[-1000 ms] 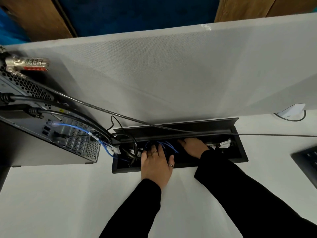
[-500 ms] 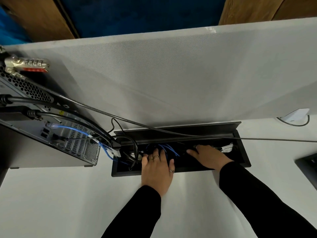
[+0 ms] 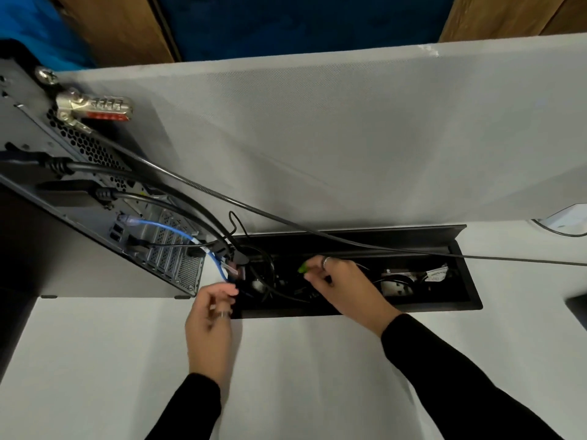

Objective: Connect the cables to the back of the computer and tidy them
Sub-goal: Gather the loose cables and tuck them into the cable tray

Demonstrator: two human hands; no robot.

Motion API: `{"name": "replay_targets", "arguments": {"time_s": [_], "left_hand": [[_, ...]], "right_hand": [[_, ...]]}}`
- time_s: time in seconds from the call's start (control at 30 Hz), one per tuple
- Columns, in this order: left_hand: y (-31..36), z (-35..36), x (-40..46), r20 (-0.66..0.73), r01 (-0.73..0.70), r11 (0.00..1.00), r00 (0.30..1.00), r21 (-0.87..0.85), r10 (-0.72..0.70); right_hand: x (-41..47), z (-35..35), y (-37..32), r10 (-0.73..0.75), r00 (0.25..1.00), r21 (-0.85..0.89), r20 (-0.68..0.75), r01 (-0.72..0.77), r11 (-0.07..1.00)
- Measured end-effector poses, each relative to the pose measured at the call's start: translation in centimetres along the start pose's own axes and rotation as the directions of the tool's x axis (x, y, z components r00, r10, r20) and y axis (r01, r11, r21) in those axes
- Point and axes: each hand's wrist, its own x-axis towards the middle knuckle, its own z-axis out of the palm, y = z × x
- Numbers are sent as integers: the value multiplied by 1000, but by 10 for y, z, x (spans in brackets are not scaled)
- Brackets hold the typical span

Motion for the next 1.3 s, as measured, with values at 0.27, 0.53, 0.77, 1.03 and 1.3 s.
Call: {"name": "replay_targets", "arguments": {"time_s": [0.27,0.53,0.77,1.03,1.3], "left_hand": [[-7,3,46,93,198,972,978,-127,-187],[-15,2,79,276,178,978,940,106,-201],[-25,12,94,275,263,959,919,107,-283],[-19,10,92,348,273,960,896,53,-275],[-15,-1,90,421,104,960,883,259,-209]], "right_hand": [[33,44,-19,94,995,302,-42,-77,950],[42,73,-17,211,956,394,-206,-117,912],[49,81,-15,195,966,422,-172,-107,900],[61,81,-3,110,994,94,10,-111,989],[64,80,-7,103,987,399,126,-146,905]]}}
